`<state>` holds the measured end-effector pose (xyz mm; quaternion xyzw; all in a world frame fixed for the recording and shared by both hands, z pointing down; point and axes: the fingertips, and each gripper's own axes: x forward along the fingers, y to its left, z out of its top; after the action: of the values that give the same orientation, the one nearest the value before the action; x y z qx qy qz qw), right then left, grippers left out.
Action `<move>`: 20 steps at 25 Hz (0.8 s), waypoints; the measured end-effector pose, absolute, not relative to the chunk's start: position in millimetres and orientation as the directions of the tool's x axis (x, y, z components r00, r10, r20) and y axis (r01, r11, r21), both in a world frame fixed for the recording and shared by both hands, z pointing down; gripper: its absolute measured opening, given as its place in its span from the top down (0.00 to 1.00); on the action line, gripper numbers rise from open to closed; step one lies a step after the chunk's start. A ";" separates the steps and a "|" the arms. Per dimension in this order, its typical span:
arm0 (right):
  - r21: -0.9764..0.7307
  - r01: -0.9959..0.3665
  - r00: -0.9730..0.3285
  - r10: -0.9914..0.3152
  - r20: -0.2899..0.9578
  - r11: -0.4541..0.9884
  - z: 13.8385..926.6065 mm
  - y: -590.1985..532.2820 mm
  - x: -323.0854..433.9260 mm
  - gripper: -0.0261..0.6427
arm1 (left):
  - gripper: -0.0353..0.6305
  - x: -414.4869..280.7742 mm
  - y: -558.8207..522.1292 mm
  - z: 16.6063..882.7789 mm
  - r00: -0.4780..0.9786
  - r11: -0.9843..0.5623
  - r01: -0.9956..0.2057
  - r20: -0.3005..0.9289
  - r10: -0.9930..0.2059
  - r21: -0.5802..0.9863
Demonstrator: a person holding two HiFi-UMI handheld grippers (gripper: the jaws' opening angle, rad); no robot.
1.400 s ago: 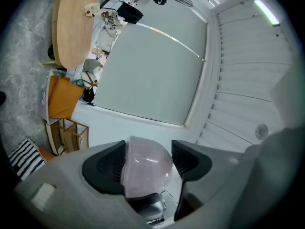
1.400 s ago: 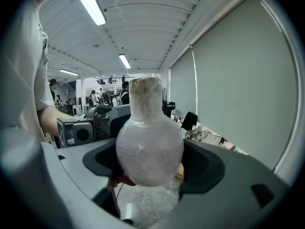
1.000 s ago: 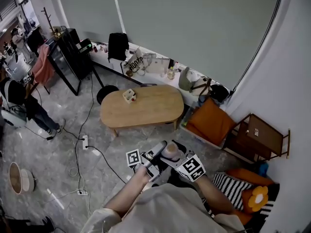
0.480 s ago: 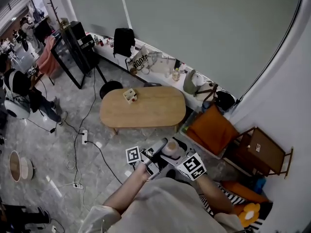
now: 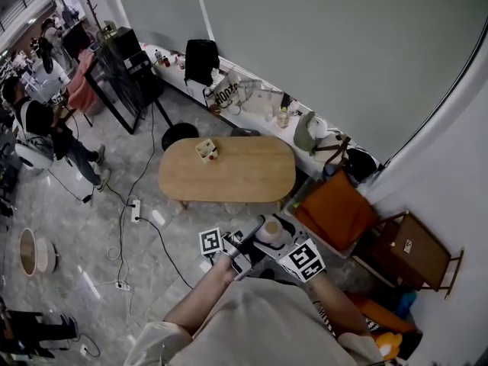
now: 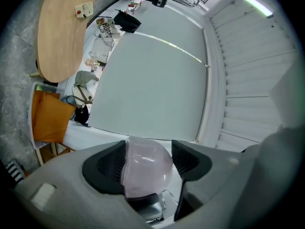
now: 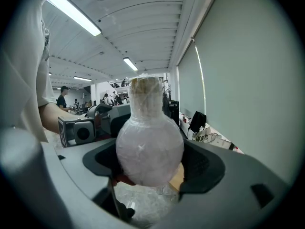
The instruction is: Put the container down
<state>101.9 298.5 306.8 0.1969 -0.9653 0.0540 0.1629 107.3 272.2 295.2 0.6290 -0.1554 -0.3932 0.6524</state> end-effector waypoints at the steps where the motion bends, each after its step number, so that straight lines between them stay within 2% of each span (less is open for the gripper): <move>1: -0.046 -0.395 -0.870 -0.357 0.340 0.917 309.7 293.7 101.9 0.38 | 0.50 106.9 267.1 297.5 0.642 -0.096 0.315 -0.286 -0.711 0.944; 20: -0.099 -0.511 -0.817 -0.448 0.362 0.854 337.8 124.0 21.7 0.38 | 0.50 31.0 97.5 328.9 0.733 -0.001 0.347 -0.272 -0.623 0.938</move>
<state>21.7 124.0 337.8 0.2528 -0.9484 0.0965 0.1654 31.0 97.5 328.9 0.6163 -0.1122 -0.3475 0.6977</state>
